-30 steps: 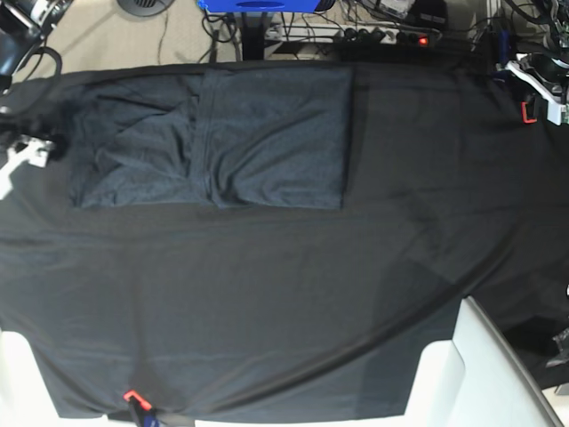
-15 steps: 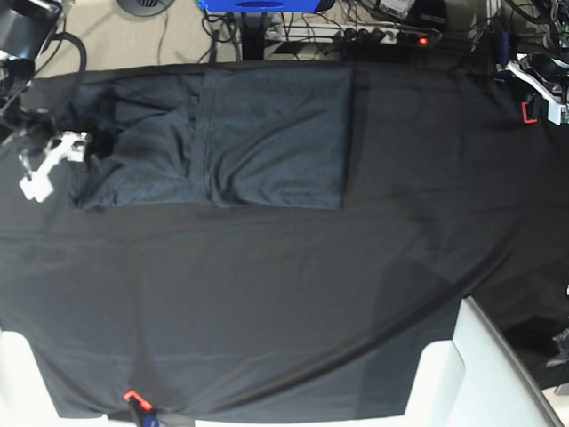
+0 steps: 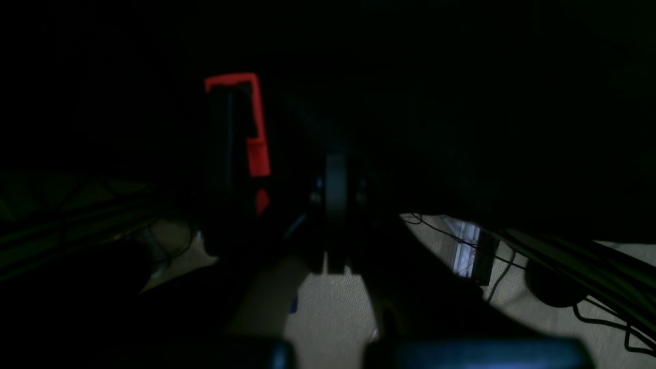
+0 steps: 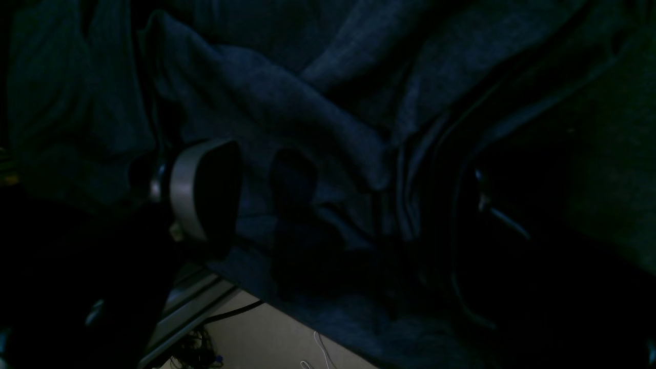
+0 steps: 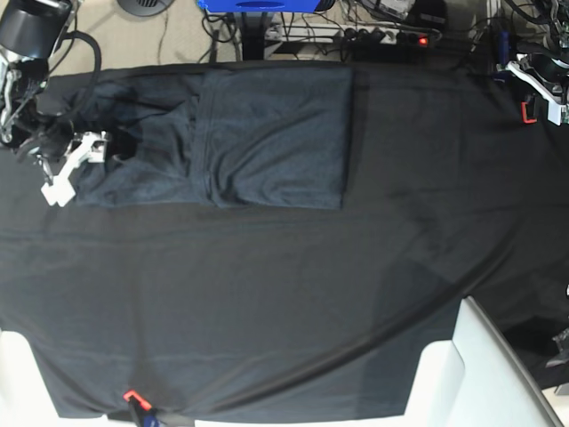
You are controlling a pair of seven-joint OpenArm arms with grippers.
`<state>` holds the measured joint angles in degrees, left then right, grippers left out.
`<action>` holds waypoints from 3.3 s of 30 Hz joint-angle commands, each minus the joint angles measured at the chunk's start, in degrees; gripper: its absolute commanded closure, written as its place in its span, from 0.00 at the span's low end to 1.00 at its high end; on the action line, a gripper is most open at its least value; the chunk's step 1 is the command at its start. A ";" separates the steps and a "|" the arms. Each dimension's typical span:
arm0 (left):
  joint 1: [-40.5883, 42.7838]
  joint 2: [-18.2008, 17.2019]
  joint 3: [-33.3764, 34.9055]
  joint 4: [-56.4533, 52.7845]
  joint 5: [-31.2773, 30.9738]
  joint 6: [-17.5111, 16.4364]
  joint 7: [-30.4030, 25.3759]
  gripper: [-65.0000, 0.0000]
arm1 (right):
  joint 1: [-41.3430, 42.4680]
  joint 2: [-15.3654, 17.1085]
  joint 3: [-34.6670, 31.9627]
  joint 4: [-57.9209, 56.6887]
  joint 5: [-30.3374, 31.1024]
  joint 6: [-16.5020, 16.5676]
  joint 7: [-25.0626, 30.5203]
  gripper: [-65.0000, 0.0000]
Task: Fold the T-shirt properly
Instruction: 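Grasp the shirt's end with the right gripper, then fold the grasped end with the right gripper over onto the shirt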
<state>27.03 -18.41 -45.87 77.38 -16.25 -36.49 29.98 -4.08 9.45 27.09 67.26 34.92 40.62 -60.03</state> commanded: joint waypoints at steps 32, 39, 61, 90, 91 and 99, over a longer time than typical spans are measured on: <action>0.27 -1.15 -0.42 0.81 -0.32 -0.13 -0.92 1.00 | 2.63 -1.85 -4.63 7.59 -2.43 -0.62 -9.29 1.00; 0.27 -1.15 -0.42 1.16 -0.32 -0.13 -0.92 1.00 | 1.83 -7.21 -7.53 21.48 -2.52 -0.62 -17.20 1.00; 0.18 -1.23 -0.42 1.69 -0.32 -0.13 -0.92 1.00 | -0.19 -12.84 -39.97 29.66 -2.70 -24.49 -11.75 1.00; -1.75 -1.50 -0.33 1.43 -0.23 -0.13 -0.92 1.00 | 12.74 -15.30 -62.04 9.97 -2.70 -50.25 -1.64 1.00; -1.84 -1.50 -0.33 1.34 -0.23 -0.13 -0.92 1.00 | 12.74 -15.30 -62.04 9.97 -2.70 -50.69 -1.64 1.00; -1.84 -1.50 -0.33 1.25 -0.23 -0.13 -0.92 1.00 | 12.82 -15.48 -62.12 9.97 -2.70 -58.25 0.21 1.00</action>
<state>24.95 -18.61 -45.76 78.08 -15.88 -36.49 29.98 7.70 -5.17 -35.00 76.36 31.51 -17.63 -60.05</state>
